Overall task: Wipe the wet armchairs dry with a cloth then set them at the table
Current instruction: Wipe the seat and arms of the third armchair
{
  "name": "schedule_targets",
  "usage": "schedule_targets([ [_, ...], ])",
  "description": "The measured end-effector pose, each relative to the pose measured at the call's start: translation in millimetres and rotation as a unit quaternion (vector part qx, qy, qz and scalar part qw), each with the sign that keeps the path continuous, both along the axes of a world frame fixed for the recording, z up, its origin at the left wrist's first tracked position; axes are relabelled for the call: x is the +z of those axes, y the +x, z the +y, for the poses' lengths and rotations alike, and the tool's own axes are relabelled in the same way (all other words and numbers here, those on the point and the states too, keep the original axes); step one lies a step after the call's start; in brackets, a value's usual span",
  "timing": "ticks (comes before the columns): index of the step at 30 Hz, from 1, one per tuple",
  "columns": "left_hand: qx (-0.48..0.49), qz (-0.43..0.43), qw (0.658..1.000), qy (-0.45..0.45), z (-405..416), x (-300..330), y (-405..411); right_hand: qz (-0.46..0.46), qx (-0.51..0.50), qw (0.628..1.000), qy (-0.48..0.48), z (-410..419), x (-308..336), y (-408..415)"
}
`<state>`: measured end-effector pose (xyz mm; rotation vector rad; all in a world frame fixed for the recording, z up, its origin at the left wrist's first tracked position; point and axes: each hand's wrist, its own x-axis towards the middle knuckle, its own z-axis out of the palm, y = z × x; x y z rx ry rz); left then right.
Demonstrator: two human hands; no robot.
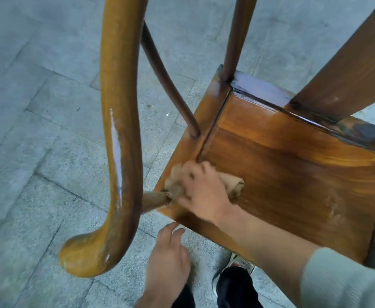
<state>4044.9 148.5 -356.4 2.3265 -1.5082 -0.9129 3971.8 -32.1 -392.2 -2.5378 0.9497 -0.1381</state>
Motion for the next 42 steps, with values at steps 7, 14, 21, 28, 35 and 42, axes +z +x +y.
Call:
schedule_targets([
  [7,0.009,-0.067,0.998,0.019,-11.3,-8.2,18.1,0.032,-0.130,0.991,0.009,-38.7,8.6,53.2],
  [14,0.004,-0.069,0.996,0.057,-5.4,-3.6,11.9,0.055,0.055,0.997,-0.005,29.5,3.0,-42.3],
  [21,-0.006,-0.095,0.993,0.072,-5.8,-0.2,8.9,0.193,-0.052,0.978,0.062,56.6,31.4,-120.9],
  [28,-0.111,-0.059,0.992,0.029,-40.7,7.7,-32.9,0.241,-0.219,0.942,0.087,84.3,41.5,-209.7],
  [35,-0.263,-0.074,0.962,-0.020,-120.8,0.4,-99.2,0.047,-0.550,0.827,0.105,116.6,42.2,-277.4],
  [42,-0.292,-0.119,0.945,-0.088,-227.6,-28.5,-131.9,-0.004,-0.670,0.743,-0.007,-57.2,11.0,-299.8],
])
